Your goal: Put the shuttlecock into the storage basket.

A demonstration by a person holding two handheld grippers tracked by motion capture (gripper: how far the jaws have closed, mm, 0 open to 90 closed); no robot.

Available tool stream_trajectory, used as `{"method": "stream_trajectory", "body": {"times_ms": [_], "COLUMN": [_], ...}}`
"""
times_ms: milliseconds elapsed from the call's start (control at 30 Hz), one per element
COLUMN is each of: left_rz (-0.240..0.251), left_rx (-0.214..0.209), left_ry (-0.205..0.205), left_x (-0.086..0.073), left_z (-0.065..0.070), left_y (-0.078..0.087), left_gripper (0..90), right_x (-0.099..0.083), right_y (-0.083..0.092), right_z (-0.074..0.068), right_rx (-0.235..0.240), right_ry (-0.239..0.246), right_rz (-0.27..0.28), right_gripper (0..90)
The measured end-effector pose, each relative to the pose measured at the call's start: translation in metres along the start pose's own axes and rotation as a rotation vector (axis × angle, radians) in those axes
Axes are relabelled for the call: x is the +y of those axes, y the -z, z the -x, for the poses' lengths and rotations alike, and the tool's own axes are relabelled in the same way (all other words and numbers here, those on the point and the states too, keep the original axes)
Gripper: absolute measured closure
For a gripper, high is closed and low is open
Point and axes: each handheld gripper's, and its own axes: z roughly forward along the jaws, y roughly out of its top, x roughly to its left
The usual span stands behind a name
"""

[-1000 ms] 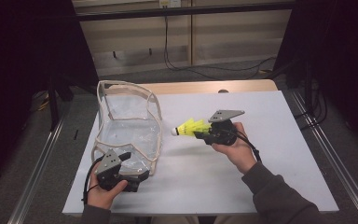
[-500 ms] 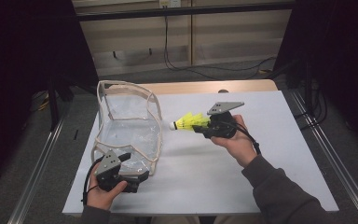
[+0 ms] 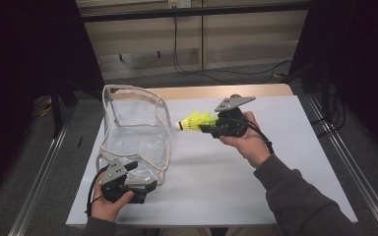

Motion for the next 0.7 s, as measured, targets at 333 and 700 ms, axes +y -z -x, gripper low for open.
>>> {"method": "stream_trajectory", "body": {"times_ms": [333, 700], "left_rz": [0.002, 0.005], "left_rx": [0.002, 0.0], "left_ry": [0.003, 0.002], "left_x": [0.0, 0.0], "left_z": [0.001, 0.0], "left_y": [0.0, 0.0], "left_gripper": [3.3, 3.3], "right_x": [0.017, 0.041], "right_y": [0.003, 0.005], "right_z": [-0.001, -0.005], "right_rx": [0.001, -0.001], "right_ry": [0.004, 0.025], "right_rz": [0.0, -0.002], "right_gripper": [80.4, 80.4]}}
